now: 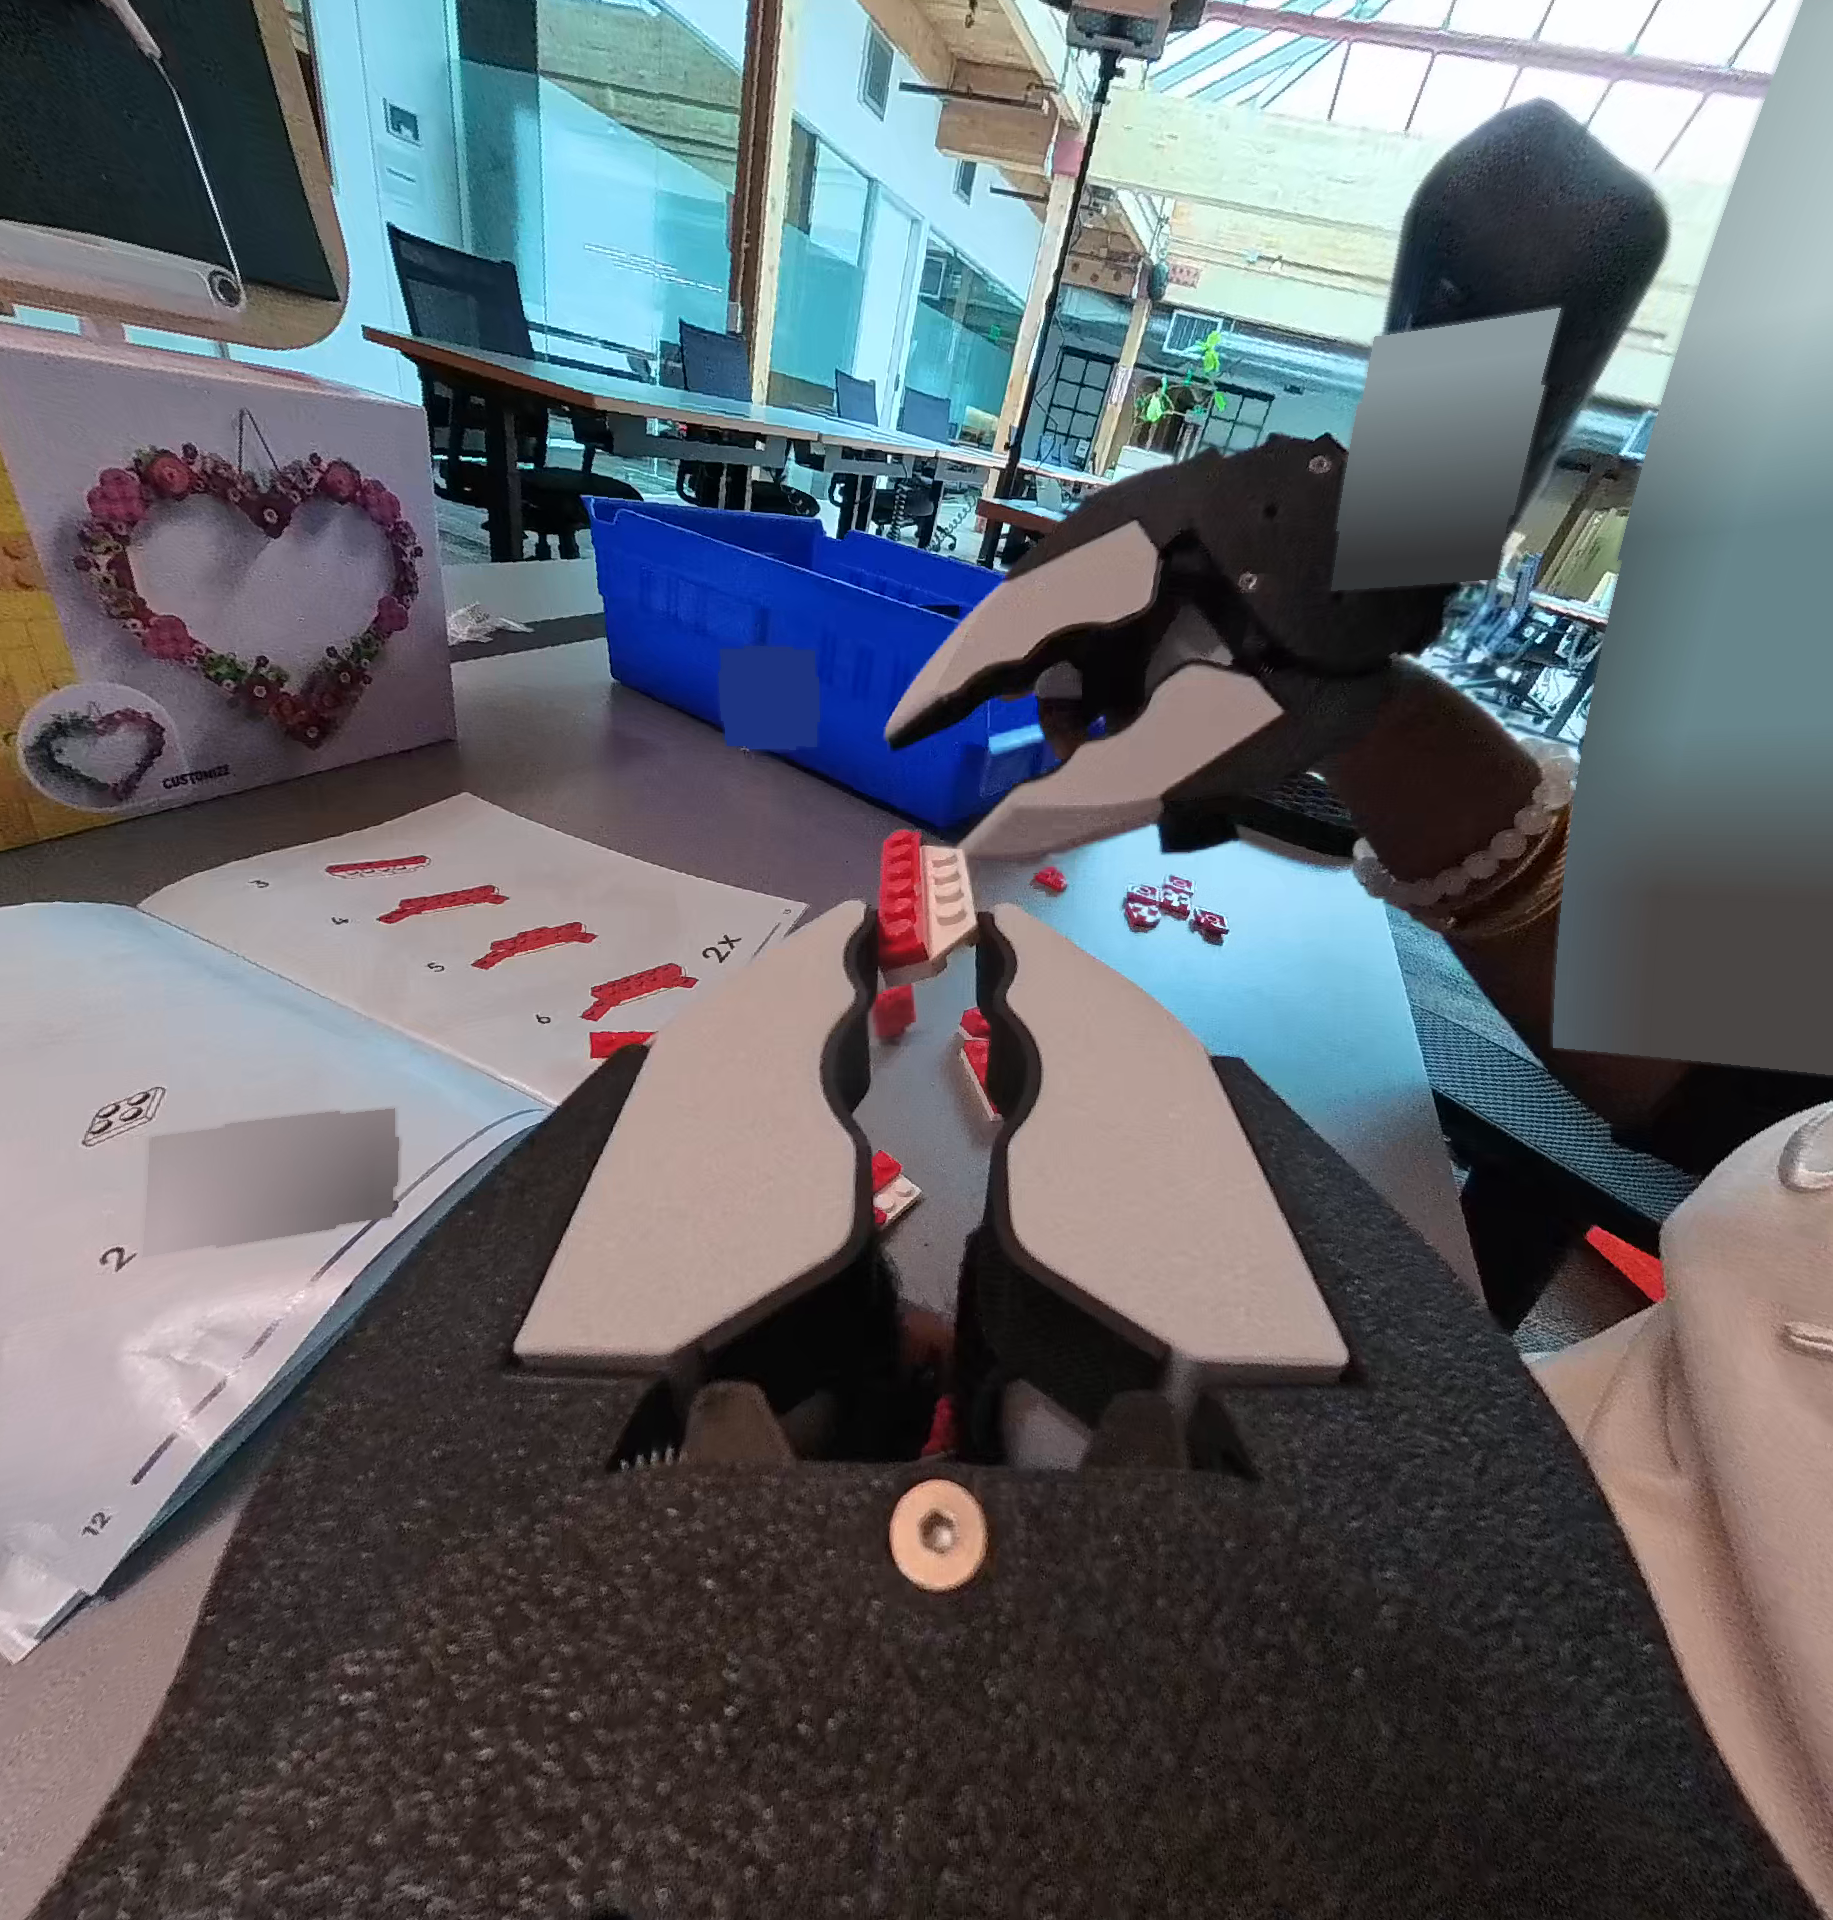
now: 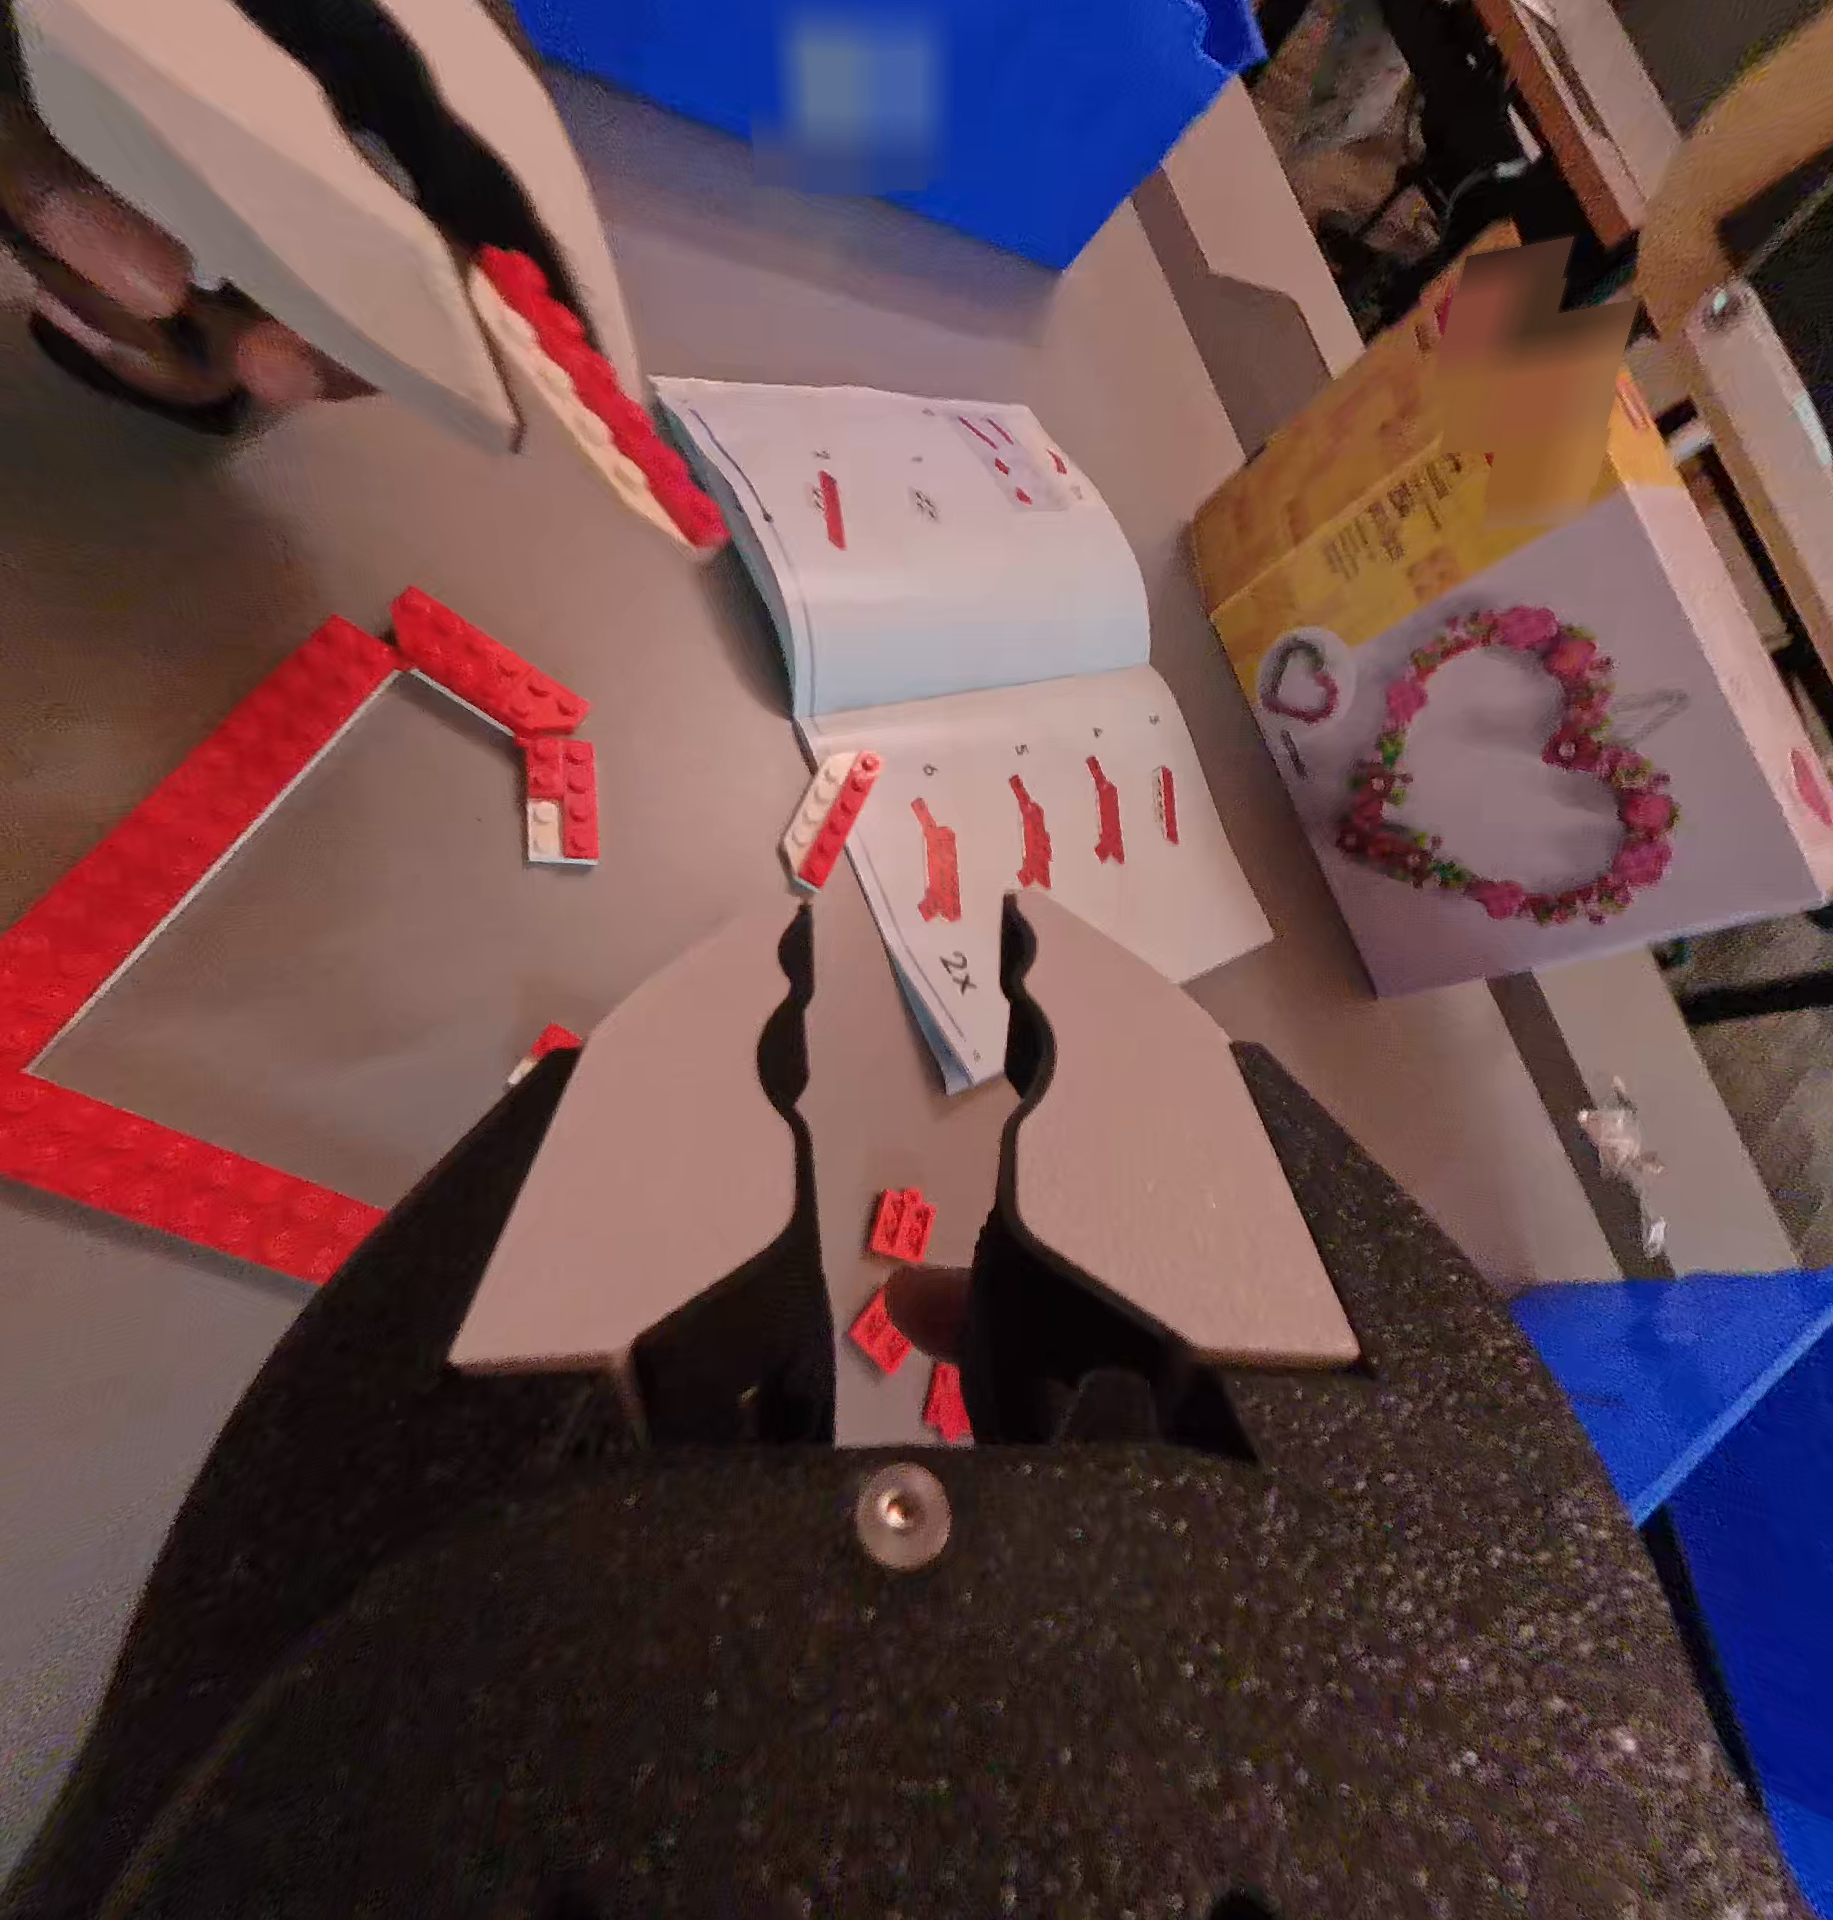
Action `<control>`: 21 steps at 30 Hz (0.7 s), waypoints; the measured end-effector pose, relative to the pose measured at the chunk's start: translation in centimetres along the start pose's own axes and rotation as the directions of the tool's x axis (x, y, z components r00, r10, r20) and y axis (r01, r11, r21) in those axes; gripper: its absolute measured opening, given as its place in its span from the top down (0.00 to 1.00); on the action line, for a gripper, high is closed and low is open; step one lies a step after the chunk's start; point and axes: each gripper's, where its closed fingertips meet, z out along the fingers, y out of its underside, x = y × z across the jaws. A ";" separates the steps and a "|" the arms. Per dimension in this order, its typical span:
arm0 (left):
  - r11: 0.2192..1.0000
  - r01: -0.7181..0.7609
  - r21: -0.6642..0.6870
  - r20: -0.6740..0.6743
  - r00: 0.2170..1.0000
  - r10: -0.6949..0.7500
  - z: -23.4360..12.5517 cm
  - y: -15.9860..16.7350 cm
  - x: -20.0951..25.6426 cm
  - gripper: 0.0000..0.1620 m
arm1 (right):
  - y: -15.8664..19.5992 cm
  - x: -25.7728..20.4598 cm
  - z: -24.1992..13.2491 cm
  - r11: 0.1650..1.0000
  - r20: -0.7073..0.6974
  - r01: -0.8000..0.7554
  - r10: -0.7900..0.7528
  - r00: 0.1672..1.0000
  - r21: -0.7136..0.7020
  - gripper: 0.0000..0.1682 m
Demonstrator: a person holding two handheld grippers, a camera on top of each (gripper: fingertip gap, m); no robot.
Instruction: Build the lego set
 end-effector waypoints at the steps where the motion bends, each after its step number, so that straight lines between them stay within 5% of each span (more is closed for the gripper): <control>1: 1.000 0.000 0.001 0.000 1.000 0.000 0.0 0.0 0.0 0.90 | 0.5 0.1 -0.2 1.000 0.005 -0.030 0.030 1.000 -0.011 0.81; 8: 1.000 0.017 -0.002 -0.020 1.000 -0.017 0.2 -0.1 0.4 0.89 | 5.7 -3.6 0.9 0.916 0.223 -0.340 0.385 0.896 -0.213 0.91; 17: 1.000 -0.004 -0.014 -0.041 0.999 0.004 0.2 -0.7 1.4 0.90 | 7.2 -4.9 3.1 0.836 0.228 -0.374 0.487 0.843 -0.402 0.89; 21: 1.000 0.003 -0.016 -0.036 0.999 -0.004 0.2 -0.6 1.2 0.90 | 6.7 -3.2 4.1 0.865 0.182 -0.367 0.444 0.877 -0.343 0.93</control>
